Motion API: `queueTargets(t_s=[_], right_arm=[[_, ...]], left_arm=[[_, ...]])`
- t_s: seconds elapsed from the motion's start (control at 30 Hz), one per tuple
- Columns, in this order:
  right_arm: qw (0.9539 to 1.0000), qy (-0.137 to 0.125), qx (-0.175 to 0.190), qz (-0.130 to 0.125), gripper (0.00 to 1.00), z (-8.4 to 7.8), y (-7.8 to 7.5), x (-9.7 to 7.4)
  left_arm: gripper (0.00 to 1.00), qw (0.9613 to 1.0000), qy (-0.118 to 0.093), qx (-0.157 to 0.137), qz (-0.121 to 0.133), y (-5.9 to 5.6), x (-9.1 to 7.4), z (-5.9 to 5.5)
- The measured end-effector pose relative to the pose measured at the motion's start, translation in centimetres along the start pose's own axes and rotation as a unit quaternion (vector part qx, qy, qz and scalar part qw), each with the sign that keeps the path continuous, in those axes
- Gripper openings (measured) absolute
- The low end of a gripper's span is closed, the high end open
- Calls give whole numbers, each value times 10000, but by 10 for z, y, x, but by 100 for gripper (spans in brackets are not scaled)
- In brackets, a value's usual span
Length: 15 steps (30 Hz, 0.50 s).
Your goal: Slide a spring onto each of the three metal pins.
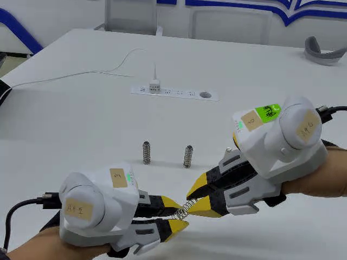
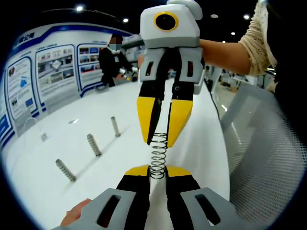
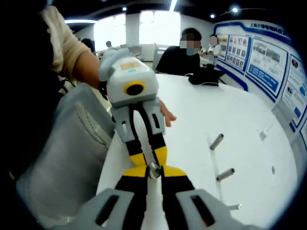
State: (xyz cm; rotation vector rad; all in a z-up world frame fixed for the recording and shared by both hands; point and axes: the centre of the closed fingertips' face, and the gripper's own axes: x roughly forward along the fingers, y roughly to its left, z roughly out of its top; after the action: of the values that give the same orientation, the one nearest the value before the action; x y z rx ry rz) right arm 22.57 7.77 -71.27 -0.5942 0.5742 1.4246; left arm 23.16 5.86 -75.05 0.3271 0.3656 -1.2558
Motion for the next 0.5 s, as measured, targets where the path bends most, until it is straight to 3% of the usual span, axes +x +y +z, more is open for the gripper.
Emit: queueTargets(t_s=[0.5], right_arm=[[9987,-437,126,-233,12,15,-6,0]], left_arm=[[12,9997,-181,-126,64,4,3,12]])
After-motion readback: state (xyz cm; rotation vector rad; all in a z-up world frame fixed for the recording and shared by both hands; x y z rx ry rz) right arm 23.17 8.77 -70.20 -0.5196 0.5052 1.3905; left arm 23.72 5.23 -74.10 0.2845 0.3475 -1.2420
